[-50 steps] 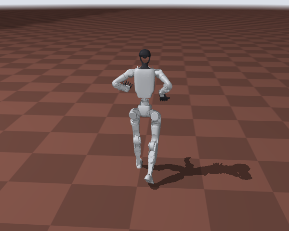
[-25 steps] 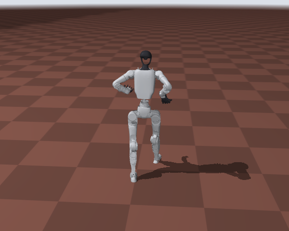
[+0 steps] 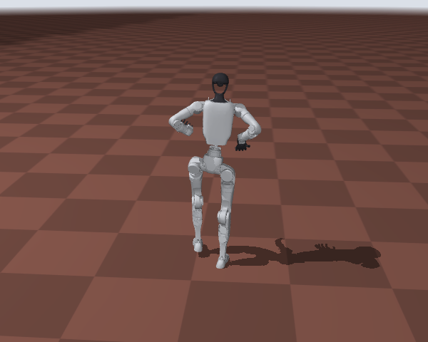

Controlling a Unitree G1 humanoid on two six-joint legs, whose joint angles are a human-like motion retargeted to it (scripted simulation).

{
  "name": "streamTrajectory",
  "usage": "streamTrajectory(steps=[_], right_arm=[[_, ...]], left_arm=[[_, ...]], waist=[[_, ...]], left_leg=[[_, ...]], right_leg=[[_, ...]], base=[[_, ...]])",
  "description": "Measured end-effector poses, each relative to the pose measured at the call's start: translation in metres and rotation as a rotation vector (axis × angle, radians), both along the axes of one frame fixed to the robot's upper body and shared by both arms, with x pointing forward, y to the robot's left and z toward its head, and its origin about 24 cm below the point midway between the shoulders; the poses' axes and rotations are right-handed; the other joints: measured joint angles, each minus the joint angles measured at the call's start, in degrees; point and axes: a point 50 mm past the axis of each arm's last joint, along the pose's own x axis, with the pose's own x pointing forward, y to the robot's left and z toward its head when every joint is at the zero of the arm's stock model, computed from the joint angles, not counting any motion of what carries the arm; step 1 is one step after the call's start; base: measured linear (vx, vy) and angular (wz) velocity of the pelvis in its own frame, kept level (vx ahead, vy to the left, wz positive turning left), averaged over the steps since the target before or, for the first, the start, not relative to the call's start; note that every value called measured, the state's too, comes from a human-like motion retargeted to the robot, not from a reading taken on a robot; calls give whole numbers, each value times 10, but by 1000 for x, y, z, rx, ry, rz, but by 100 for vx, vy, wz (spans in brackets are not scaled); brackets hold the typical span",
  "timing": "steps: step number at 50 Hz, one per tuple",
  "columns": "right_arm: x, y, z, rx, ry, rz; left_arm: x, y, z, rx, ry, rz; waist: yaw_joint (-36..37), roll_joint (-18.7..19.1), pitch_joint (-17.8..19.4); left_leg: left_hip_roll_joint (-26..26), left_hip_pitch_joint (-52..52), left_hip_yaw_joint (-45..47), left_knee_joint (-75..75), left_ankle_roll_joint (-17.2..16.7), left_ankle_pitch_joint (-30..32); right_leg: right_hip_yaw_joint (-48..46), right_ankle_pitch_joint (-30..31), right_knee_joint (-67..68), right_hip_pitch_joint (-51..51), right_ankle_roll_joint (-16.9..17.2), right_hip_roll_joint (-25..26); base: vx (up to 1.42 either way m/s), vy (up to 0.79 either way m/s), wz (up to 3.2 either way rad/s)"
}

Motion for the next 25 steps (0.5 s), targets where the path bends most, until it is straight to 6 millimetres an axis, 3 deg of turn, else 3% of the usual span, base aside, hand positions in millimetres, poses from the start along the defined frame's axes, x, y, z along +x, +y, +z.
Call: streamTrajectory(steps=[5, 8, 13, 17, 20, 22, 25], right_arm=[[4, 1, 1, -2, -27, 17], [3, 2, 1, 8, -29, 19], [2, 2, -3, 24, -22, 2], [-3, -2, -4, 11, -31, -18], [-6, -7, -4, -11, -26, -39], [-5, -11, -3, -21, -19, -49], [-4, -15, -2, -27, -14, -67]], left_arm=[[1, 1, 4, 1, -23, 4], [1, -1, 6, 0, -40, -19], [3, -5, 6, -10, -50, -48], [1, -9, 3, -31, -48, -66], [-2, -11, 0, -42, -33, -69], [-2, -11, -1, -38, -25, -72], [-1, -11, -2, -33, -9, -72]], waist=[[36, 47, 36], [40, 49, 42], [32, 46, 28], [16, 58, 17], [0, 74, 7], [-16, 82, 4], [-43, 91, 6]], left_leg=[[50, 45, 74, -274, -98, 38], [54, 42, 79, -301, -135, 19], [53, 78, 52, -301, -123, 55], [70, 140, 32, -299, -106, 32], [92, 172, 15, -287, -105, -6], [101, 183, 3, -279, -112, -25], [106, 196, -11, -266, -122, -46]], right_leg=[[29, -30, -7, 86, -9, 60], [40, -39, -6, 126, -8, 64], [55, -1, 42, 155, -25, 74], [37, 123, 179, 128, -40, 92], [5, 198, 360, 38, -52, 103], [-14, 198, 457, -31, -64, 104], [-37, 146, 531, -120, -84, 101]], base=[[68, 4, -90], [71, 9, -43], [76, 13, -10], [80, 16, 12], [72, 16, 18], [64, 15, 34], [59, 12, 45]])
